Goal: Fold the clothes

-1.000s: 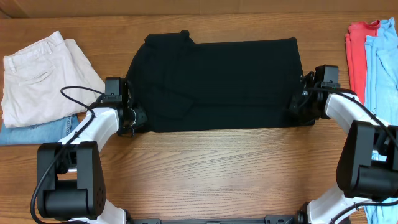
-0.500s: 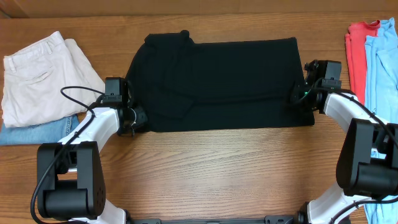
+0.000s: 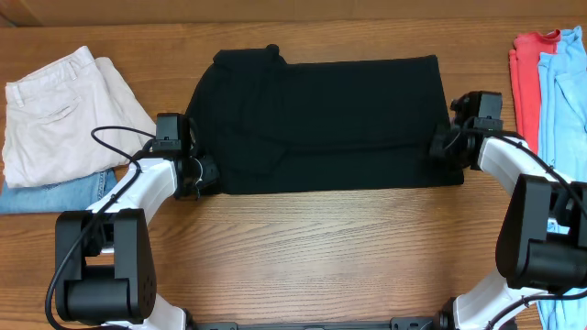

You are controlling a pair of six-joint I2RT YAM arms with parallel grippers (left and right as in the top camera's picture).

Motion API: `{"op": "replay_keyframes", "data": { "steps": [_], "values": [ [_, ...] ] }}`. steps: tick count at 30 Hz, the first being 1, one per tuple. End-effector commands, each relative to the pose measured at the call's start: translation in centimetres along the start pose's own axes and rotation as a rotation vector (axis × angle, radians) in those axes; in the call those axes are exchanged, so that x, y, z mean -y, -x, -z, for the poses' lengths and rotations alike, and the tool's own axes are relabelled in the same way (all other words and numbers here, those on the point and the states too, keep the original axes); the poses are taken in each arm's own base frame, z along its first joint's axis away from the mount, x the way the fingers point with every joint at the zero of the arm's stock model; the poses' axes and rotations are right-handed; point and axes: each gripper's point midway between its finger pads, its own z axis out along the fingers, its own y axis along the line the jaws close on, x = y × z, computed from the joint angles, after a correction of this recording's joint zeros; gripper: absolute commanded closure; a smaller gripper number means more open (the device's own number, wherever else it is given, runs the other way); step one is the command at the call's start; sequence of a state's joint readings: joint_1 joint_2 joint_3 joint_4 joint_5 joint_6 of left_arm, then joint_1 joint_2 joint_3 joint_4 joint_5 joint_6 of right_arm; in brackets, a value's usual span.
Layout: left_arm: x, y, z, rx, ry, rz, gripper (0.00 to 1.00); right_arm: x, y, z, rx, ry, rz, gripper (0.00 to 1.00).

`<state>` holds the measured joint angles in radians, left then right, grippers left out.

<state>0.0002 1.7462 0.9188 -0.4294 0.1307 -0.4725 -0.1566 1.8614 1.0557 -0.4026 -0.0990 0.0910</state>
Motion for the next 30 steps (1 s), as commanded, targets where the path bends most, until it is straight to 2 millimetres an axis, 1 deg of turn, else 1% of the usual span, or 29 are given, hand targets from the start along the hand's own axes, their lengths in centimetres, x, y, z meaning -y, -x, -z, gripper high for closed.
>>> {"op": "replay_keyframes", "data": {
  "steps": [1,3,7,9,12,17,23,24,25,27,30],
  "values": [
    [-1.2,-1.1,-1.0,-0.039,0.049,0.012,0.75,-1.7,2.6,2.7,0.074,0.065,0.008,0.68],
    [-1.2,-1.1,-1.0,-0.038,0.049,0.013,0.75,-3.3,2.1,3.4,0.052,0.151,0.041,0.68],
    [-1.2,-1.1,-1.0,-0.038,0.049,0.013,0.75,-5.9,0.0,3.5,-0.017,0.256,0.150,0.68],
    [-1.2,-1.1,-1.0,-0.038,0.049,0.013,0.75,-7.0,-1.1,3.2,-0.042,0.268,0.209,0.68],
    [-1.2,-1.1,-1.0,-0.038,0.049,0.013,0.75,-9.1,-2.6,2.7,-0.073,0.290,0.308,0.68],
    [-1.2,-1.1,-1.0,-0.038,0.049,0.013,0.75,-12.5,-4.6,2.0,-0.098,0.324,0.456,0.68],
    [-1.2,-1.1,-1.0,-0.038,0.049,0.013,0.74,-15.4,-6.9,1.2,-0.124,0.364,0.607,0.69],
    [-1.2,-1.1,-1.0,-0.037,0.049,0.013,0.74,-15.9,-7.1,1.1,-0.122,0.368,0.634,0.69],
    [-1.2,-1.1,-1.0,-0.037,0.048,0.013,0.74,-16.2,-7.2,1.0,-0.118,0.368,0.651,0.66],
    [-1.2,-1.1,-1.0,-0.037,0.048,0.013,0.73,-16.5,-6.9,0.8,-0.093,0.343,0.669,0.66],
    [-1.2,-1.1,-1.0,-0.037,0.048,0.013,0.66,-16.7,-6.0,0.6,-0.050,0.313,0.676,0.65]
  ]
}}
